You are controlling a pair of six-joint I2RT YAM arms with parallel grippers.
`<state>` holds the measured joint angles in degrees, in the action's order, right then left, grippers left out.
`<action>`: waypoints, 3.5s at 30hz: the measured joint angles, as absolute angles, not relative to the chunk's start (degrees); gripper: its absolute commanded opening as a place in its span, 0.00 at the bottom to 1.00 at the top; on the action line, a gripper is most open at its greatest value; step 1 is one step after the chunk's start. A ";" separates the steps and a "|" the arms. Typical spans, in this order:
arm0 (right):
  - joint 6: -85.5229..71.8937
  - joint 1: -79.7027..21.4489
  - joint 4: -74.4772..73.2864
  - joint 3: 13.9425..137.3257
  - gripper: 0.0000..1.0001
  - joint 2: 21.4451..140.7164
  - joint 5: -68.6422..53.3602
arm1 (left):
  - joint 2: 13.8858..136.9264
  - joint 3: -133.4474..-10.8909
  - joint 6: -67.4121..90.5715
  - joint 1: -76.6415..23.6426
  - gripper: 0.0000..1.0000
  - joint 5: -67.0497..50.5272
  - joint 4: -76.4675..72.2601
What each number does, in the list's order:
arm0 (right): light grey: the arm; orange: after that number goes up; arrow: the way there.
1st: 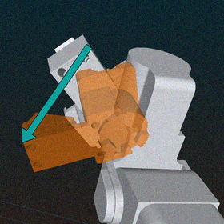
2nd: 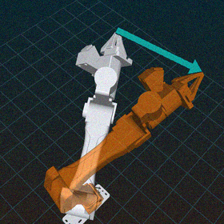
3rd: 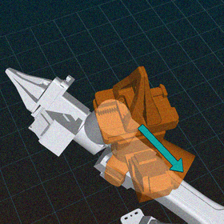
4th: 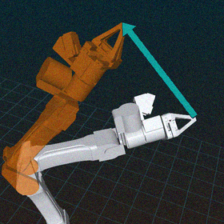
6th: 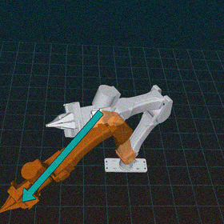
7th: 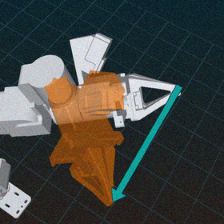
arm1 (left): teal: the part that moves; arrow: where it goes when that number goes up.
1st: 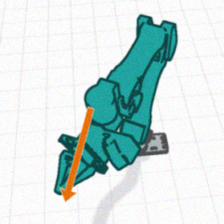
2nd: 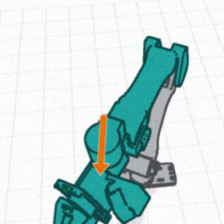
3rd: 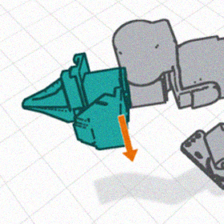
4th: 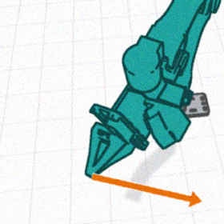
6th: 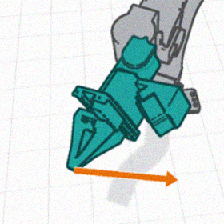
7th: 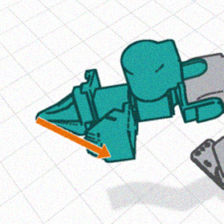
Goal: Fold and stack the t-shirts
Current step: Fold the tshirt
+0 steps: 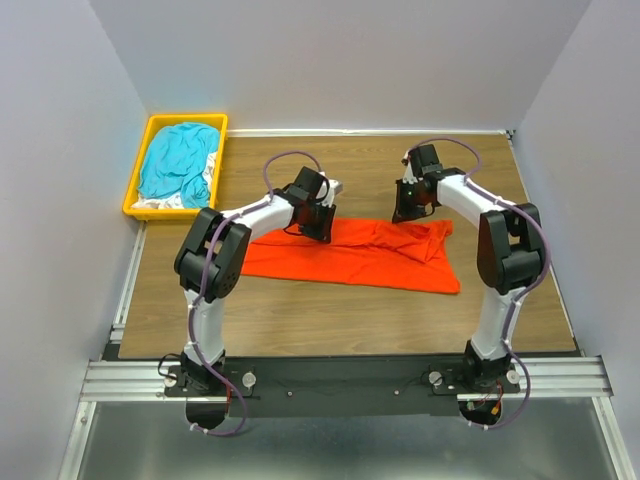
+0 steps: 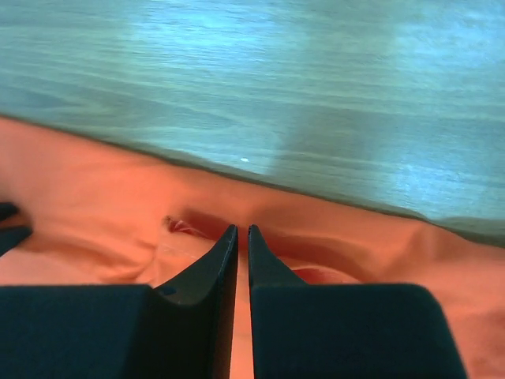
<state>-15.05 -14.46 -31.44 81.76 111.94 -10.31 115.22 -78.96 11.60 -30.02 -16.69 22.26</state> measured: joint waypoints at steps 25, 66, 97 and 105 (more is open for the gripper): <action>-24.38 -3.05 -18.96 42.65 0.40 78.59 -15.27 | 115.18 -92.05 10.68 -37.36 0.35 -19.20 19.64; -24.95 -0.62 -9.28 36.71 0.04 82.41 -20.25 | 130.74 -100.71 12.08 -40.95 0.35 -23.20 19.38; -26.09 2.00 -23.57 42.00 0.39 75.57 -17.96 | 119.61 -100.27 11.77 -40.14 0.38 -20.62 22.65; -30.09 2.00 -24.64 38.50 0.43 75.53 -17.19 | 106.91 -87.83 9.96 -32.80 0.38 -13.82 19.44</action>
<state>-30.09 2.00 -24.64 38.50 75.53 -17.19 106.91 -87.83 9.96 -32.80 -13.82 19.44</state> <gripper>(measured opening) 0.421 0.376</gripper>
